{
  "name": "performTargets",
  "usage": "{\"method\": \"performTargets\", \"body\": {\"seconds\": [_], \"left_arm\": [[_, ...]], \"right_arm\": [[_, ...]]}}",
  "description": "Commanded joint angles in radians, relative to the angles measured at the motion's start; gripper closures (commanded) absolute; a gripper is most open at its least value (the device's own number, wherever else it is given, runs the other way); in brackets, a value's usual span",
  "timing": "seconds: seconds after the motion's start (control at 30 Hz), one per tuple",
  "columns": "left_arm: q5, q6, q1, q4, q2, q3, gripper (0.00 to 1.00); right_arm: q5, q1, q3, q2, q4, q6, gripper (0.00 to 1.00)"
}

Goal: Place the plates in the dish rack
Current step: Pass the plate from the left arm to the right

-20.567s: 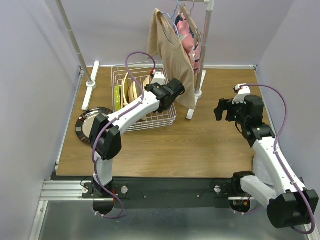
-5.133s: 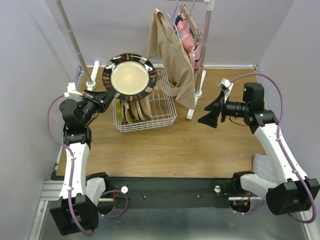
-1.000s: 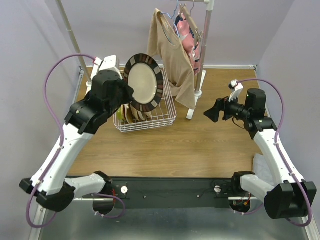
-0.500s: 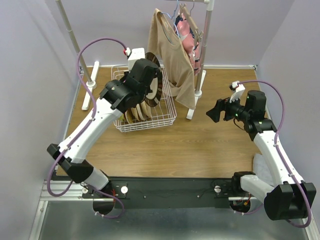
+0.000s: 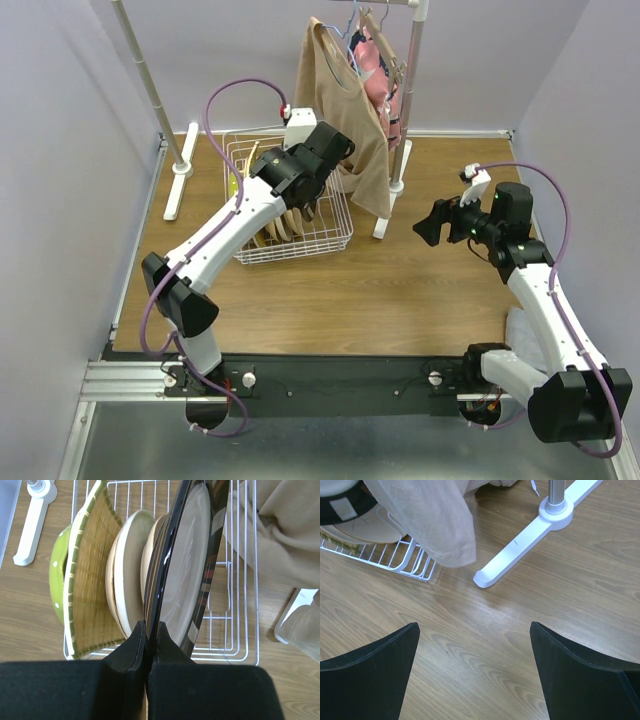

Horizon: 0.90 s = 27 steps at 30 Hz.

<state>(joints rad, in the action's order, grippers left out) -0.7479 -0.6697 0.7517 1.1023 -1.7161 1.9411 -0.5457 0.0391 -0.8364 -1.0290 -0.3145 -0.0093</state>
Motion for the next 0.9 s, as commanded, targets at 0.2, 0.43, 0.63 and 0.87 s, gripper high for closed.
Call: {"method": "performTargets", "body": {"seconds": [0.2,0.43,0.63,0.87], "left_arm": [[-0.182,-0.048,0.017,0.013,-0.080,0.136,1.00],[-0.189,-0.041,0.017,0.014,-0.088,0.137,1.00],[-0.194,-0.033,0.015,0.014,-0.094,0.107,1.00],[-0.229,-0.007,0.015,0.014,-0.099,0.093,1.00]], "right_arm": [[0.012,-0.004,0.017,0.021,0.020,-0.015,0.00],[0.020,-0.005,0.017,0.021,0.020,-0.015,0.00],[0.016,-0.005,0.019,0.023,0.020,-0.017,0.00],[0.016,-0.005,0.020,0.024,0.020,-0.015,0.00]]}}
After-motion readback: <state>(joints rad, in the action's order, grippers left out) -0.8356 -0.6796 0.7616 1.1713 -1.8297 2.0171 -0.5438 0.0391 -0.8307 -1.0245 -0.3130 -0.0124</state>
